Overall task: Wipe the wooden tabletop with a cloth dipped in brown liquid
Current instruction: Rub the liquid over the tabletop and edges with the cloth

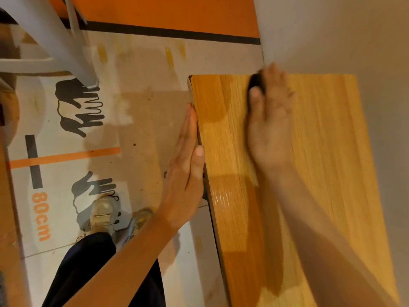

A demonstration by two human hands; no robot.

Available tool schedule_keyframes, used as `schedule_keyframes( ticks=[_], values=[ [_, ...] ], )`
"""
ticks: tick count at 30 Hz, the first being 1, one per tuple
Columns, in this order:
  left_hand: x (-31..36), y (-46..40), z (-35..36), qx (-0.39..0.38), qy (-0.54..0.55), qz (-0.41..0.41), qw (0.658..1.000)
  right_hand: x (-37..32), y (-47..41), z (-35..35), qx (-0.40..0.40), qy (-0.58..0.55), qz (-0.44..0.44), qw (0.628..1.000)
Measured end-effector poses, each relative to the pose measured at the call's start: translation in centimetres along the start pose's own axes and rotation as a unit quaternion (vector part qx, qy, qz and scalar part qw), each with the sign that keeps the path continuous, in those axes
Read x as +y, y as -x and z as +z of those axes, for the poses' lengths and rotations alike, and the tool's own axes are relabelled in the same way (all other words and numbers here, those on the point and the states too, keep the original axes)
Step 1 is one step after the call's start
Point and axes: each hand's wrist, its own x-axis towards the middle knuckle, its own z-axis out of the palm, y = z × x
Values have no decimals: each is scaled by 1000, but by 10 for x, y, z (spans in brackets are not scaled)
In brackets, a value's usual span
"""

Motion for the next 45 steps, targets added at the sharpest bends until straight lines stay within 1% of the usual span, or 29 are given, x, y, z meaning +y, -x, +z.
schedule_keyframes(
  ticks=[1, 3, 5, 6, 7, 9, 10, 11, 12, 13, 15, 17, 18, 19, 20, 22, 24, 25, 26, 28, 31, 34, 37, 39, 42, 45],
  values=[
    [0, 0, 1, 4, -2, -1, 1000, -16, 22, 6, -13, 8, -46, 999],
    [1, 0, 1, 6, -2, 1, 1000, -33, 59, 10, -74, 13, -137, 988],
    [1, -1, -1, -2, -3, 5, 1000, -21, 60, -3, -122, 19, -190, 974],
    [0, -1, -2, -9, -7, 9, 1000, -4, 50, -11, -125, 22, -186, 974],
    [0, -2, -4, -18, -10, 13, 1000, 16, 39, -19, -110, 22, -152, 982],
    [-2, -3, -9, -33, -9, 17, 999, 48, 17, -31, -30, 4, -37, 999],
    [-2, -3, -10, -36, -9, 16, 999, 53, 12, -33, 16, -1, 19, 1000],
    [-2, -3, -11, -38, -9, 15, 999, 49, 15, -29, 44, -4, 60, 997],
    [-3, -3, -12, -38, -10, 14, 999, 38, 24, -22, 45, -14, 68, 997],
    [-4, -3, -12, -38, -11, 15, 999, 22, 40, -14, 21, -25, 43, 999],
    [-4, -4, -15, -43, -9, 16, 999, -12, 85, -2, -58, -29, -60, 996],
    [-4, -5, -21, -53, 5, 16, 998, -25, 121, -1, -121, -10, -160, 980],
    [-4, -6, -24, -59, 14, 12, 998, -24, 125, -4, -138, -3, -190, 972],
    [-3, -6, -26, -61, 23, 6, 998, -22, 121, -6, -150, -3, -200, 968],
    [-1, -6, -26, -60, 34, 0, 998, -23, 113, -7, -156, -6, -191, 969],
    [1, 1, -22, -40, 52, -16, 998, -33, 95, -2, -150, -25, -141, 978],
    [0, 22, -11, -24, 71, -49, 996, -43, 87, 4, -133, -53, -103, 984],
    [-1, 36, -6, -29, 87, -71, 993, -45, 89, 4, -131, -63, -101, 984],
    [-3, 52, -1, -43, 104, -87, 990, -45, 95, 1, -135, -67, -109, 983],
    [-6, 76, 7, -72, 130, -89, 985, -40, 112, -7, -159, -57, -126, 978],
    [-7, 87, 14, -81, 128, -87, 985, -39, 116, -11, -179, -14, -144, 973],
    [-4, 84, 14, -87, 106, -84, 987, -52, 70, 7, -160, 34, -153, 975],
    [-6, 83, 12, -109, 76, -81, 988, -69, 13, 29, -139, 61, -162, 975],
    [-8, 83, 10, -118, 63, -79, 988, -73, 4, 34, -132, 65, -166, 975],
    [-9, 84, 8, -122, 58, -66, 989, -63, 44, 19, -135, 40, -153, 978],
    [-6, 83, 7, -126, 55, -76, 988, -49, 97, 1, -159, 23, -132, 978]
  ],
)
